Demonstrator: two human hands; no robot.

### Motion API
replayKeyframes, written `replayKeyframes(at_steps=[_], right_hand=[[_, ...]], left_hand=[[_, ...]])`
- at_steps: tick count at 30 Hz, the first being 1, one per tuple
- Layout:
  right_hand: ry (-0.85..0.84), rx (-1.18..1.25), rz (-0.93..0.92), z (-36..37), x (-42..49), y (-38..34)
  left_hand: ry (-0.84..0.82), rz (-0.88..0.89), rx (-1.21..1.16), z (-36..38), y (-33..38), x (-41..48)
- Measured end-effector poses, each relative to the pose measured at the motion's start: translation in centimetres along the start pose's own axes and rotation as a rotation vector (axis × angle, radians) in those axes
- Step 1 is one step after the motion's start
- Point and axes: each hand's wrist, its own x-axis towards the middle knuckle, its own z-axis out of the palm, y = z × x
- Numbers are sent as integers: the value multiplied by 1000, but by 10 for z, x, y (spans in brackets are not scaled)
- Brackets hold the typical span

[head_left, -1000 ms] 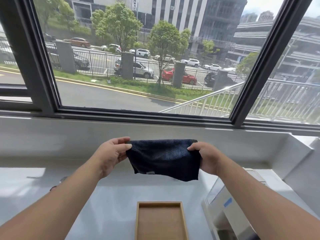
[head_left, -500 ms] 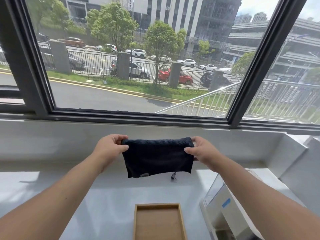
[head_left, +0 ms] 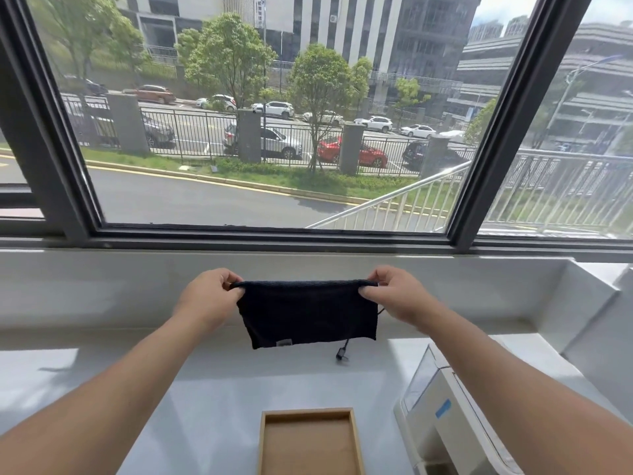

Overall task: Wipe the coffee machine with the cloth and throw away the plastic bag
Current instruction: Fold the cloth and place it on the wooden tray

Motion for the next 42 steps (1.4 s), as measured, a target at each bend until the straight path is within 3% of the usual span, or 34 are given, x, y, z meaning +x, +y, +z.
replayKeyframes(at_steps=[4, 8, 14, 17, 19, 24, 28, 31, 35, 42], right_hand=[[-162, 393, -44, -11, 10, -20], [-298, 409, -135, -18, 22, -41], [-451, 251, -206, -22, 35, -58], [-508, 260, -209, -26, 39, -53], [-449, 291, -203, -29, 41, -45], [-74, 150, -181, -33, 48, -15], [31, 236, 45, -26, 46, 9], [-69, 222, 257, -20, 38, 32], [-212, 424, 432, -4, 21, 53], [-641, 768, 226, 28, -5, 44]], left_hand=[[-66, -51, 124, 12, 5, 1], [-189, -83, 188, 25, 12, -3], [-447, 51, -98, 60, 57, -26], [-563, 63, -352, 73, 84, -31], [-617, 44, -473, 77, 95, -34], [-653, -24, -627, 81, 105, -40], [-608, -92, -813, 79, 109, -40], [-558, -141, -923, 75, 110, -38], [-535, -190, -1085, 71, 113, -37], [-527, -288, -1198, 71, 119, -41]])
